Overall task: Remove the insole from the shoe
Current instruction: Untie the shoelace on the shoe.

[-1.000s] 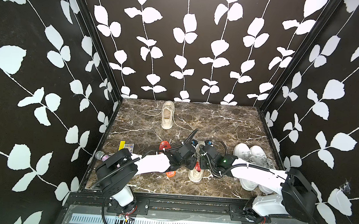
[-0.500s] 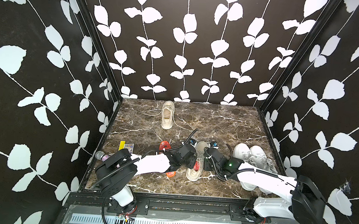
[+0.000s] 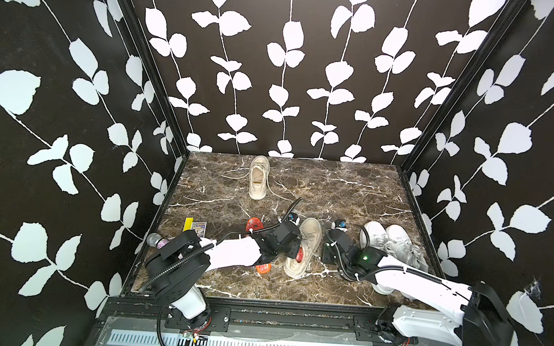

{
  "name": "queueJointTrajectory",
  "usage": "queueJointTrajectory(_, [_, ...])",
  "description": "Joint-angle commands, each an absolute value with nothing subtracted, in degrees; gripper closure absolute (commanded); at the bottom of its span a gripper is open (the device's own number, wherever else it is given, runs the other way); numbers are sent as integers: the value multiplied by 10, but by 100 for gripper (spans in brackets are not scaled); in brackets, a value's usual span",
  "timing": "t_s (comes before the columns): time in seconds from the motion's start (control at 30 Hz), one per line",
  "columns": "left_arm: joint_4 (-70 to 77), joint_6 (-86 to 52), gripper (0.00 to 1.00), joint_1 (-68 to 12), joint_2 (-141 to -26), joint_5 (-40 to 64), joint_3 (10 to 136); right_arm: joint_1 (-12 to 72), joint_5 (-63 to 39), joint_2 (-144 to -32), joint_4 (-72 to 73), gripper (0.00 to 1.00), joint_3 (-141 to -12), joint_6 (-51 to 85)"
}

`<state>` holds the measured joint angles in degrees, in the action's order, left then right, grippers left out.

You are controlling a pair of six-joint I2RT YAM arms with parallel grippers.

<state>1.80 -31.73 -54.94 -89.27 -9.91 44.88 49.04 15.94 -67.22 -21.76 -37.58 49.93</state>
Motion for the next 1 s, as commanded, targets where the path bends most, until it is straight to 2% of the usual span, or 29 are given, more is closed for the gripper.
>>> queueJointTrajectory(0.0, [-6,-338,100,-534,-870,-148,433,482,193,-655,-264,100,-369,522])
queueJointTrajectory(0.17, [-4,-334,100,-528,-868,-140,429,468,195,-642,-273,100,-362,528])
queueJointTrajectory(0.37, [22,-309,100,-527,-873,-81,436,468,105,-642,-173,100,-355,487])
queueJointTrajectory(0.4, [29,-305,100,-528,-875,-69,437,468,86,-646,-159,99,-358,483])
queueJointTrajectory(0.47, [46,-298,100,-529,-883,-42,442,468,48,-657,-134,89,-372,480])
queueJointTrajectory(0.57, [46,-284,100,-530,-900,-10,459,469,24,-676,-132,84,-401,471])
queueJointTrajectory(0.97, [46,-278,100,-549,-902,-4,465,479,-6,-736,-102,82,-423,467])
